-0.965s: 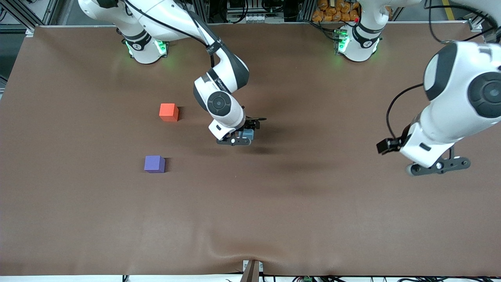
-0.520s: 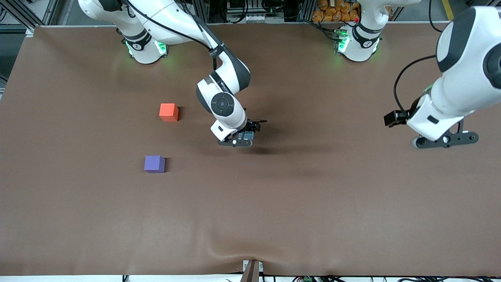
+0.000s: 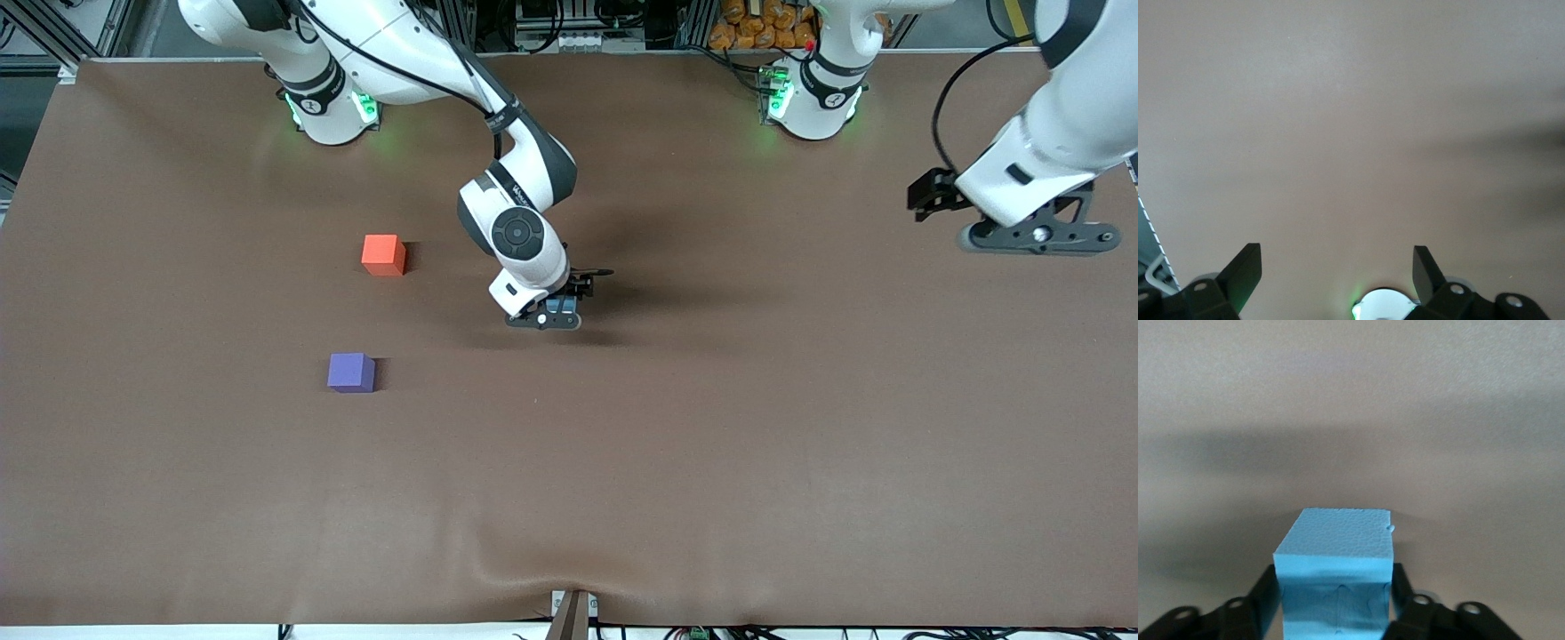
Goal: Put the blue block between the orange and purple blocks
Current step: 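Carry the blue cube with the right gripper toward the orange cube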
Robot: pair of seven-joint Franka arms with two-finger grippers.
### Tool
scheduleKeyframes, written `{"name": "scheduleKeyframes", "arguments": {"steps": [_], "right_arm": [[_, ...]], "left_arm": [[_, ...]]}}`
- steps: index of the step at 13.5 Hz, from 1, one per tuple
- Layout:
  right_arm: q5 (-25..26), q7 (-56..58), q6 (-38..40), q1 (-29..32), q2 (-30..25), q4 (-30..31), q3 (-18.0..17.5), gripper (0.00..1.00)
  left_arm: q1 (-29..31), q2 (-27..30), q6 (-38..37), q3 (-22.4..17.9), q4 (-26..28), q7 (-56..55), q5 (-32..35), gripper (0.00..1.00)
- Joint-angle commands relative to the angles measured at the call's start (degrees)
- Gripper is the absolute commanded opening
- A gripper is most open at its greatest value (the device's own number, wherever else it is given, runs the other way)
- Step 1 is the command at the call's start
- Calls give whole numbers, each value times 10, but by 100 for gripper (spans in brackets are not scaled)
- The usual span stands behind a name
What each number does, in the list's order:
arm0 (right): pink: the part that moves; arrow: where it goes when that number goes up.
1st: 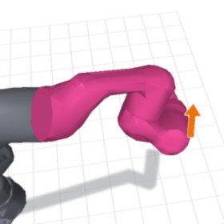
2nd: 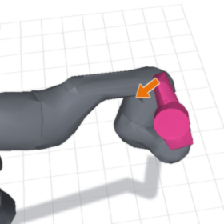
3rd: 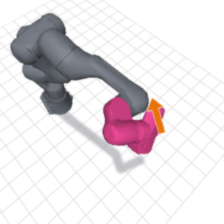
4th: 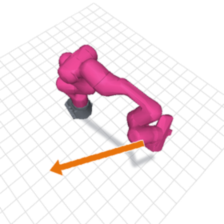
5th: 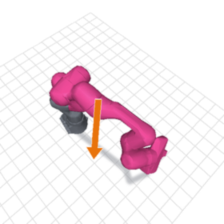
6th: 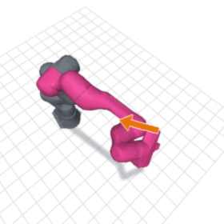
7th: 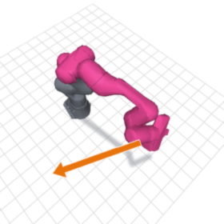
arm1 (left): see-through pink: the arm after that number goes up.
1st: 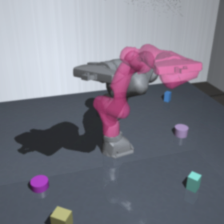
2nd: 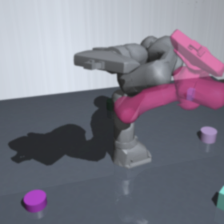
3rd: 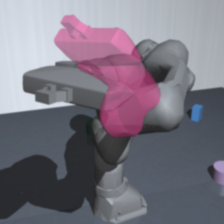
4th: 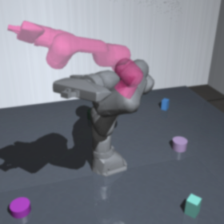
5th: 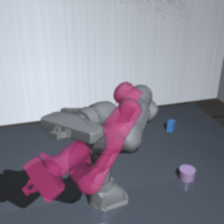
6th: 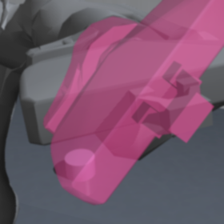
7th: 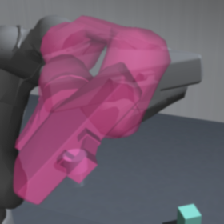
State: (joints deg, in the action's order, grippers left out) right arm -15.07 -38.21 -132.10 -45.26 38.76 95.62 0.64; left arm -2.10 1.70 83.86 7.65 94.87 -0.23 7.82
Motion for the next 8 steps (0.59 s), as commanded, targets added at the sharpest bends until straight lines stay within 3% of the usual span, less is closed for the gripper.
{"name": "scheduleKeyframes", "arguments": {"steps": [1,4,6,8], "right_arm": [[16,-14,23,3,-7,-5,4,0],[26,1,131,39,-70,-6,7,0],[106,23,192,75,-128,-1,9,0],[107,101,234,140,-176,24,8,0]], "left_arm": [[2,27,-2,-19,8,52,-14,100],[-14,18,-18,-35,-35,38,-55,100],[-16,16,-25,-35,-53,2,-66,100],[-9,6,-39,-35,-80,-2,-67,100]]}}
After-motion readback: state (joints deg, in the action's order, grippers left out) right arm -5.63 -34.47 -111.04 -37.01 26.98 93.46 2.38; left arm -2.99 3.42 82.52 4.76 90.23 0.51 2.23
